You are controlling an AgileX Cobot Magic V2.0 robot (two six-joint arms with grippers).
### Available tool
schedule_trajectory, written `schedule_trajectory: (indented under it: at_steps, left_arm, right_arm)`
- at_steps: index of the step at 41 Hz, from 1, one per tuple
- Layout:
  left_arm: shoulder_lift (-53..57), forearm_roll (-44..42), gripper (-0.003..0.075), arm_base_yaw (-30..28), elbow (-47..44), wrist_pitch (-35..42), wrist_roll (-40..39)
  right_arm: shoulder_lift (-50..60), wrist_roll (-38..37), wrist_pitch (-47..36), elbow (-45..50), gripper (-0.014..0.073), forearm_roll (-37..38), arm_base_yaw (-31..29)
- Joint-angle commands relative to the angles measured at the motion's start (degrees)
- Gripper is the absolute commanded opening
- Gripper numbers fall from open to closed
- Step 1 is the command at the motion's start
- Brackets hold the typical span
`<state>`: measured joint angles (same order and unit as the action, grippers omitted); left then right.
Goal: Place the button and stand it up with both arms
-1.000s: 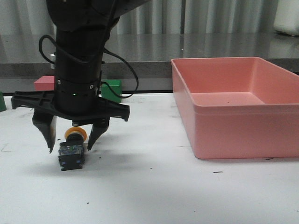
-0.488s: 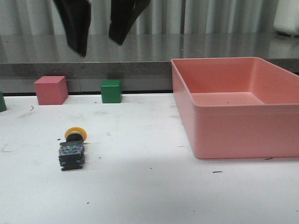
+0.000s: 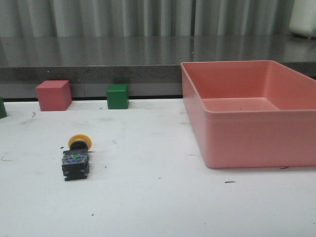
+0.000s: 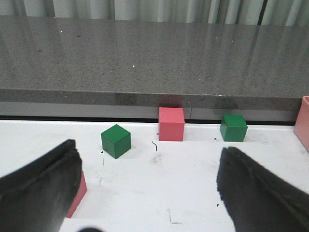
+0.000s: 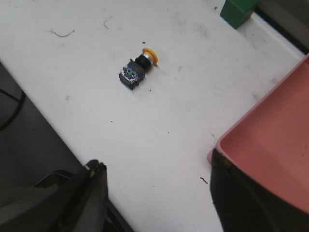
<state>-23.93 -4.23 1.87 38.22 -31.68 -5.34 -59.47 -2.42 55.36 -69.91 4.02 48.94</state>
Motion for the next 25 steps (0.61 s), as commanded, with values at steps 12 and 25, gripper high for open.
schedule_trajectory:
  at_steps: [12, 25]
  left_arm:
    - [-0.89, -0.06, 0.0564, 0.25, 2.02, 4.65, -0.40]
    - [-0.89, -0.06, 0.0564, 0.25, 2.02, 4.76, -0.40]
  right_arm:
    - [24.92, 1.32, -9.74, 16.93, 0.0479, 0.67, -0.19]
    - [25.76, 1.32, -5.92, 17.17, 0.0479, 0.36, -0.19]
